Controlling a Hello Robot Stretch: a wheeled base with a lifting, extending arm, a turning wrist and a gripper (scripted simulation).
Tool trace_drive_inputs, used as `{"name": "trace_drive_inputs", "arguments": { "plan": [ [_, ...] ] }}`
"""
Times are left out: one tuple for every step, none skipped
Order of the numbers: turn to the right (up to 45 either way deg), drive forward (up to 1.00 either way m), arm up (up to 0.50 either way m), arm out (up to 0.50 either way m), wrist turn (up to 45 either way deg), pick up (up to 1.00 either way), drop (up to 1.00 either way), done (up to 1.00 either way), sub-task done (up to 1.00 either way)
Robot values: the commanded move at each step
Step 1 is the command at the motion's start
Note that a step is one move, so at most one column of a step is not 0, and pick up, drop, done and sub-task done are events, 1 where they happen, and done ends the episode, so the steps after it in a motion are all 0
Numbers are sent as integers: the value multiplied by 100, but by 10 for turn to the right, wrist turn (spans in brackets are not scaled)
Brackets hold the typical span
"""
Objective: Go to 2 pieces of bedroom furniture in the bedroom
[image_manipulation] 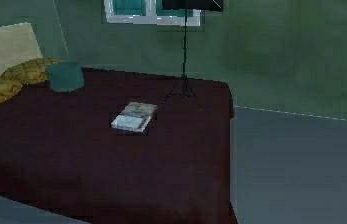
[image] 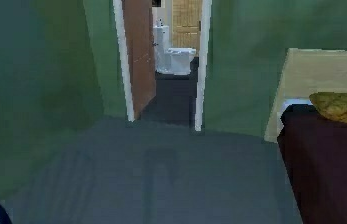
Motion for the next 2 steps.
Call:
{"name": "trace_drive_inputs", "arguments": {
  "plan": [
    [450,0,0,0,0,0,0,0,0],
    [450,0,0,0,0,0,0,0,0]
  ]
}}
